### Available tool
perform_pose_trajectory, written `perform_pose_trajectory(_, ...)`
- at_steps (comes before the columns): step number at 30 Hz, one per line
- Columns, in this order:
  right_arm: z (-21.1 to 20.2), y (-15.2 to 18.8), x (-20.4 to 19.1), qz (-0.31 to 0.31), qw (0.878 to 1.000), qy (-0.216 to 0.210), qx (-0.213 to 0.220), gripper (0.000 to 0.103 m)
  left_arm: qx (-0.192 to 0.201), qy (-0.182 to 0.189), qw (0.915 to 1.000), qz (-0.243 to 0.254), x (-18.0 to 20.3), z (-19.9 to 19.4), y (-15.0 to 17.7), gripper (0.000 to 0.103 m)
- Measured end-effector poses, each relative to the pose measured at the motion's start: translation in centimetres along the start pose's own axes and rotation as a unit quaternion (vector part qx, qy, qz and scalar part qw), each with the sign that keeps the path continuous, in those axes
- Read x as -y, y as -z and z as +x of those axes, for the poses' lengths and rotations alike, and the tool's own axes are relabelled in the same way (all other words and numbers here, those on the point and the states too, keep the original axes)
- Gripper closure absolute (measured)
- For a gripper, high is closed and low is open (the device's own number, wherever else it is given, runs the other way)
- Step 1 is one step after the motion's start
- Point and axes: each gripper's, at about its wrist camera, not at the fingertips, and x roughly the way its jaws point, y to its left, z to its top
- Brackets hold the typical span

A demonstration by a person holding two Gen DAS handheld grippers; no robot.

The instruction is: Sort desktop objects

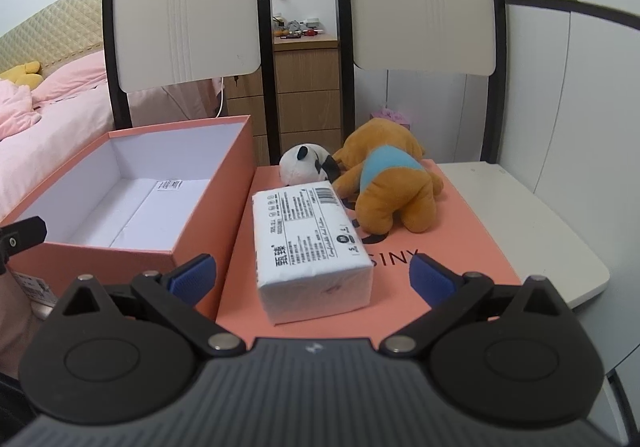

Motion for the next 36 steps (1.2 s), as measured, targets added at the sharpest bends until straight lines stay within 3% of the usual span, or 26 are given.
perform_pose_trajectory(36,0.1,0.6,0.7,0.013,1.000,-0.005,-0.003,0.000,0.001,-0.005,0.9999,0.013,0.7,-0.1,0.0,0.000)
